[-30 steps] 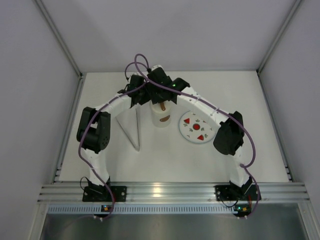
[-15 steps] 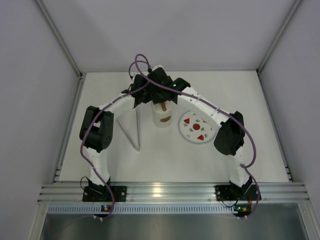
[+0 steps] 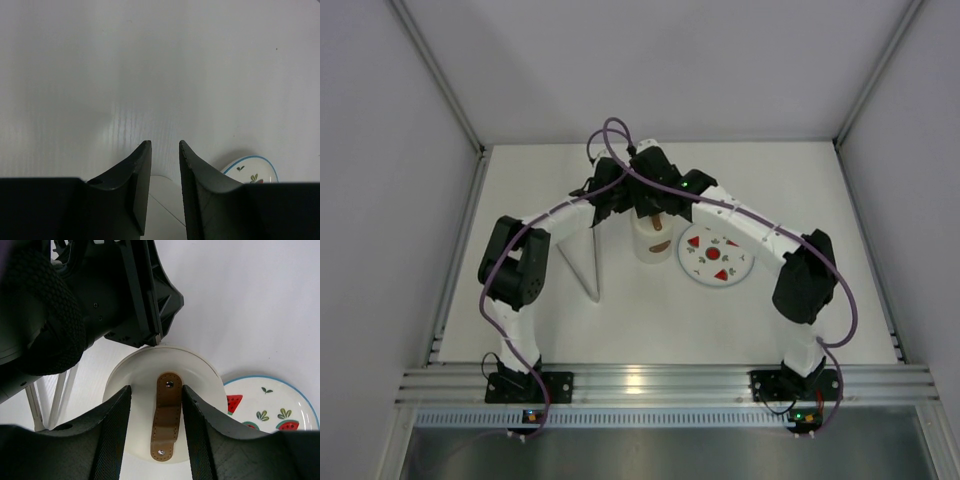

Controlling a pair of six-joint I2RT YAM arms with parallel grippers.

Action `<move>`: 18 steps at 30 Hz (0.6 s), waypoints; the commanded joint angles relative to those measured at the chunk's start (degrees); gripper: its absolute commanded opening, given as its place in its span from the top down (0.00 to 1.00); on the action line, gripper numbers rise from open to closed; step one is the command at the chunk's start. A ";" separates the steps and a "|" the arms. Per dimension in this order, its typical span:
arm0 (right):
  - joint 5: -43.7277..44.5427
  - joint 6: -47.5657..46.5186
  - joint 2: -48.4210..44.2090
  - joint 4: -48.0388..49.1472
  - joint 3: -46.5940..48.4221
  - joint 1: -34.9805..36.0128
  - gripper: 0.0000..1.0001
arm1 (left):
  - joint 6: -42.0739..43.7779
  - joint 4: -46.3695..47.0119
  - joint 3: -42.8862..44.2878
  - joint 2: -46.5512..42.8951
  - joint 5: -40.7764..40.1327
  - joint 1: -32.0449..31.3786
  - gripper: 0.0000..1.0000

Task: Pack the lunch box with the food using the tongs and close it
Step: Close the box lid on the packing box.

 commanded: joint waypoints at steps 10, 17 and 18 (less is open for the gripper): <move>-0.25 3.52 -5.40 -2.26 -11.61 0.14 0.55 | 0.41 -2.57 -6.93 -7.12 -0.35 -4.12 0.65; 1.70 2.29 -9.88 2.13 -13.63 0.14 0.52 | 0.67 -4.42 -5.88 -9.32 -5.81 -3.51 0.49; 1.87 1.86 -10.93 2.48 -13.72 0.14 0.52 | 0.84 -4.85 -5.27 -9.58 -7.03 -3.33 0.48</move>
